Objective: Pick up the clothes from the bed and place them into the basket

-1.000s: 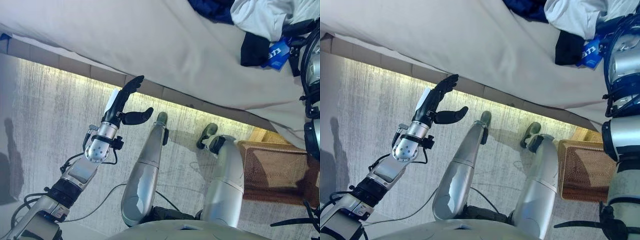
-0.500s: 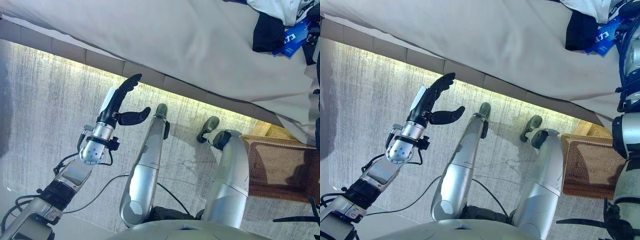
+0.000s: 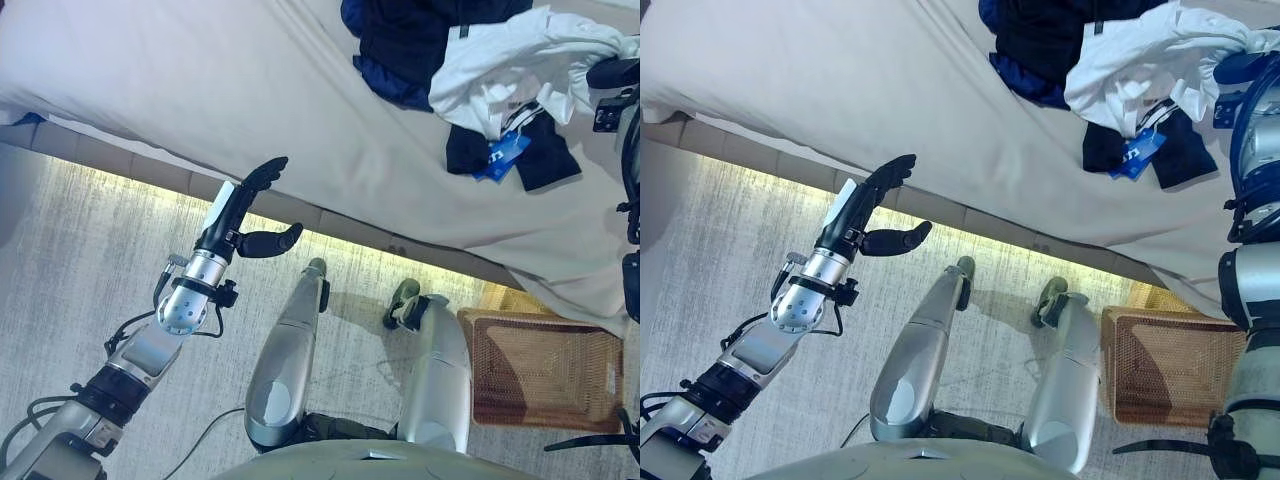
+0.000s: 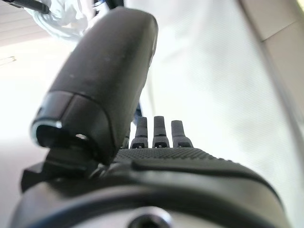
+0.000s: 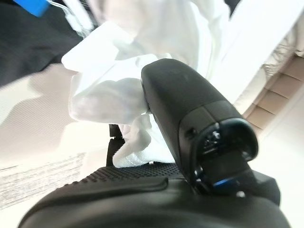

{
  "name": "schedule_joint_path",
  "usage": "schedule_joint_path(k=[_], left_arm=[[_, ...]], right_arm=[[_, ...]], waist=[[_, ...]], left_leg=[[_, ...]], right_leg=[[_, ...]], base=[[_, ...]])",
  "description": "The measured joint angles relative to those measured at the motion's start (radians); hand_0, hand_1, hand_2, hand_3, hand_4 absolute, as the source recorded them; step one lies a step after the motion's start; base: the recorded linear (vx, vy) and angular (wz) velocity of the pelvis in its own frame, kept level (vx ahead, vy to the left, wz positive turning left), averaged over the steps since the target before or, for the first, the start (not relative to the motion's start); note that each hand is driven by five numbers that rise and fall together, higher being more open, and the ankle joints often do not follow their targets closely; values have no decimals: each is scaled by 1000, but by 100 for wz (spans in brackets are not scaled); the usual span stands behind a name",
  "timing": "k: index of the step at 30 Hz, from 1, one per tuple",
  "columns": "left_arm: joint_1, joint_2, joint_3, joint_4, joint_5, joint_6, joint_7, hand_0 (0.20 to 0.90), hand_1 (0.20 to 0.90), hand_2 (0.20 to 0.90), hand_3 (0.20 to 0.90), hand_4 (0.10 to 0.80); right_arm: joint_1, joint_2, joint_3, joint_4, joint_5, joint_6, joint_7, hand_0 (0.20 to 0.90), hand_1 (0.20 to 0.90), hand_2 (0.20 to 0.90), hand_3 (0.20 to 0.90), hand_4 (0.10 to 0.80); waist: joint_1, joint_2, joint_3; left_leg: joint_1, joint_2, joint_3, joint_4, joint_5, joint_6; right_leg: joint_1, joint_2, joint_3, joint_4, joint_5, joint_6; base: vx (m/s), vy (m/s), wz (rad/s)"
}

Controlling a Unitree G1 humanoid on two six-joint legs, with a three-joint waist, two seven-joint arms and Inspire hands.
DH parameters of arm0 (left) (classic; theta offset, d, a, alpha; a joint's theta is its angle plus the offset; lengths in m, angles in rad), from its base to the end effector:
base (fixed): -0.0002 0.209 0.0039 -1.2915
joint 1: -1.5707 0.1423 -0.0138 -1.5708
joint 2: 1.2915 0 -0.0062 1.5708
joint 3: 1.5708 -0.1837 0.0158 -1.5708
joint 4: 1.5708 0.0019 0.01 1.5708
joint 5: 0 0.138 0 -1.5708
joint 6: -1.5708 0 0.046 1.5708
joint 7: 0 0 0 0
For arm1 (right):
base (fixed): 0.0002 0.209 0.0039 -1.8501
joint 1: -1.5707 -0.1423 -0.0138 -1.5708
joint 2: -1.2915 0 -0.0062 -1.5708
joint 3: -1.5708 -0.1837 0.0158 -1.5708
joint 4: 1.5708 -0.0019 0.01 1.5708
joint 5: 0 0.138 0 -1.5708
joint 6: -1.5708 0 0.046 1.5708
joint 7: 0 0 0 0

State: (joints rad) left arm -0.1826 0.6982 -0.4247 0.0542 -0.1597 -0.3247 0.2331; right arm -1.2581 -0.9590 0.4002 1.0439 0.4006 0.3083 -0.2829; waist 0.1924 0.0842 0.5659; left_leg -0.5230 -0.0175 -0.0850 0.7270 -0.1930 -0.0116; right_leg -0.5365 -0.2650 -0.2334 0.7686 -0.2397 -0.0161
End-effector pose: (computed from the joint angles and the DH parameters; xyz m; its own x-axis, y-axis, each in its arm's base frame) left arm 0.2216 0.1974 0.0795 0.9239 -0.2905 0.2491 0.1426 0.8654 0.4804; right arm 0.3208 -0.3316 0.2841 0.7332 -0.6654 0.1404 0.6564 0.6385 -0.4019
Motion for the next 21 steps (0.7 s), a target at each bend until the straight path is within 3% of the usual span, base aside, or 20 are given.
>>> schedule_joint_path(k=[9, 12, 14, 17, 21], left_arm=[[-35, -36, 1, 31, -36, 68, -31, 900, 900, 900, 900, 800], [-33, -43, 8, 55, -37, 112, -31, 900, 900, 900, 900, 800], [-51, -56, 9, 88, -37, 153, -35, 900, 900, 900, 900, 800], [-51, -75, 8, 171, -37, 213, -39, 900, 900, 900, 900, 800], [-62, -78, 8, 239, -37, 260, -45, 900, 900, 900, 900, 800]], right_arm=[[2, -26, -3, 34, -1, -3, 133, 300, 300, 300, 200, 100], [34, -31, -41, 25, -1, -3, 152, 300, 300, 300, 200, 100], [40, -36, -66, 12, 1, -3, 163, 300, 300, 300, 200, 100], [88, -47, -80, -7, 2, -5, 171, 300, 300, 300, 200, 100], [130, -50, -96, -48, 3, -33, 177, 300, 300, 300, 200, 100]], waist=[[-13, -7, -5], [-22, -46, -96], [-31, -48, -94], [-49, -78, -207], [-88, -106, -243]], left_leg=[[314, 3, 30, -275, 65, -13], [372, 10, 51, -381, 88, -11], [452, 18, 61, -442, 116, -26], [506, 18, 75, -534, 129, -30], [567, 18, 89, -567, 132, -28]], right_leg=[[281, 25, -26, -239, 91, 18], [326, 39, -24, -337, 116, 39], [405, 53, -26, -405, 150, 35], [462, 70, -28, -510, 164, 53], [541, 83, -21, -601, 189, 64]], base=[[54, 75, -9], [111, 72, -10], [46, 55, -12], [9, 54, -9], [-37, 58, -11]])
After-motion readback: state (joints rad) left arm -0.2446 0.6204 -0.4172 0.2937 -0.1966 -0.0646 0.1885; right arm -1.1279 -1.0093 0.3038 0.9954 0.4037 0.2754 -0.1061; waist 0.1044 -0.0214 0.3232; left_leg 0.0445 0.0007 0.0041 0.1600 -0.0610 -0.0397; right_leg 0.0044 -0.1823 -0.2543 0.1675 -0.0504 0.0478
